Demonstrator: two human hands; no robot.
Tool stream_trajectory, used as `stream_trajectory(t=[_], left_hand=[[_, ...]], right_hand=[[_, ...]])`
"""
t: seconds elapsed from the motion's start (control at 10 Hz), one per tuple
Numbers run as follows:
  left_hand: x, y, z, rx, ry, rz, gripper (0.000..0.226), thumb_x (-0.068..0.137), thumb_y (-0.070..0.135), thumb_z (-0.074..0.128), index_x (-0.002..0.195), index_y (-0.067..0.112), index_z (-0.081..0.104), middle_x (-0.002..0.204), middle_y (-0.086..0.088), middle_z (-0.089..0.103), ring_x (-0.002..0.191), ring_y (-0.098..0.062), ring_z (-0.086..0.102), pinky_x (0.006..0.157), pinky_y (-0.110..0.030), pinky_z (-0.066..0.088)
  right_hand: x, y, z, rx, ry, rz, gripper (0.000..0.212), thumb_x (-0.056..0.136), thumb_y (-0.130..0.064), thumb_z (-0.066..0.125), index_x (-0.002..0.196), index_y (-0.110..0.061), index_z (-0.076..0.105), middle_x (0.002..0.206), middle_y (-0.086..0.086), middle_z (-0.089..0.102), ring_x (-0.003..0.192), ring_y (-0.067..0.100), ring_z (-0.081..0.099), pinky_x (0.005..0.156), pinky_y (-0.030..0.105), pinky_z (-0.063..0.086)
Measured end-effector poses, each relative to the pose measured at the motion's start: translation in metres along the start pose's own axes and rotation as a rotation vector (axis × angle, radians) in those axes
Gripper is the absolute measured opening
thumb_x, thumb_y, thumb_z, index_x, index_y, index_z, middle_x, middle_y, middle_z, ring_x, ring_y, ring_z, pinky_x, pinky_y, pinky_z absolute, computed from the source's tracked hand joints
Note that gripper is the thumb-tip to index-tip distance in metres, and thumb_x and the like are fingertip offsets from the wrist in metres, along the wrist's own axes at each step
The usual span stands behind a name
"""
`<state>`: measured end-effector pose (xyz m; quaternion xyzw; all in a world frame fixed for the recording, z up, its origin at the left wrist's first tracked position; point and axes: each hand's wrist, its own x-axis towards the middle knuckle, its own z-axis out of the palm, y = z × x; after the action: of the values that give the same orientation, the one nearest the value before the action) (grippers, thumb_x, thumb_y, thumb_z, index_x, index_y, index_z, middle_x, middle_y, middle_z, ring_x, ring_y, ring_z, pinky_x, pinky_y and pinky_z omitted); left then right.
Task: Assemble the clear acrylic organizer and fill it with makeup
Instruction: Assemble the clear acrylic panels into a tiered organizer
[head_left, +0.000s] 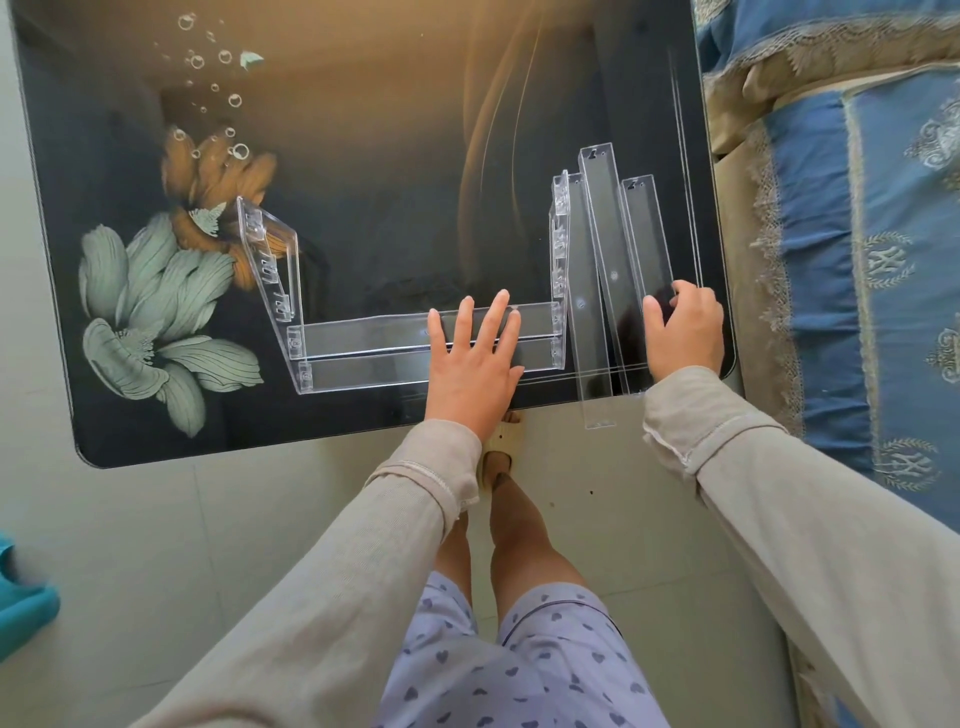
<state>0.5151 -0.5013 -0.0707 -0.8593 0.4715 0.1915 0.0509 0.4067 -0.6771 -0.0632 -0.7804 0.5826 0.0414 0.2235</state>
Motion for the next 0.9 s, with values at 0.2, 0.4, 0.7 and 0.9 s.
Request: stream_trajectory(t=[0.2, 0.4, 0.7, 0.9], left_hand=[[0.001, 0.0, 0.0, -0.009, 0.0, -0.001, 0.061, 0.093, 0.047, 0.035, 0.145, 0.022, 0.015, 0.158, -0.002, 0.009, 0.145, -0.033, 0.011, 0.115, -0.058, 0.005], [0.0, 0.0, -0.001, -0.004, -0.014, -0.003, 0.061, 0.094, 0.048, 0.033, 0.146, 0.023, 0.013, 0.158, -0.003, 0.007, 0.145, -0.033, 0.009, 0.115, -0.058, 0.005], [0.0, 0.003, -0.012, -0.043, -0.077, -0.022, 0.061, 0.095, 0.045, 0.034, 0.146, 0.023, 0.011, 0.159, -0.003, 0.003, 0.145, -0.033, 0.005, 0.115, -0.057, 0.004], [-0.011, -0.009, -0.028, -0.301, 0.015, -0.117, 0.045, 0.095, 0.028, 0.04, 0.139, 0.021, 0.033, 0.155, -0.005, 0.022, 0.144, -0.027, 0.015, 0.119, -0.045, 0.01]], right_hand=[[-0.003, -0.001, -0.001, -0.037, -0.032, 0.003, 0.043, 0.094, -0.029, 0.045, 0.13, -0.006, 0.043, 0.124, 0.016, 0.051, 0.116, 0.029, 0.048, 0.09, 0.042, 0.045], [0.001, -0.003, -0.002, -0.093, 0.008, 0.064, 0.043, 0.088, -0.021, 0.046, 0.127, -0.004, 0.043, 0.123, 0.017, 0.05, 0.115, 0.033, 0.046, 0.084, 0.045, 0.045], [0.0, -0.009, -0.011, -0.015, 0.013, 0.13, 0.038, 0.09, -0.019, 0.052, 0.124, -0.002, 0.046, 0.127, 0.019, 0.049, 0.118, 0.033, 0.044, 0.093, 0.043, 0.041], [-0.044, -0.03, -0.044, 0.188, 0.08, -0.102, 0.037, 0.087, -0.013, 0.056, 0.123, -0.003, 0.049, 0.119, 0.019, 0.051, 0.102, 0.031, 0.055, 0.091, 0.038, 0.045]])
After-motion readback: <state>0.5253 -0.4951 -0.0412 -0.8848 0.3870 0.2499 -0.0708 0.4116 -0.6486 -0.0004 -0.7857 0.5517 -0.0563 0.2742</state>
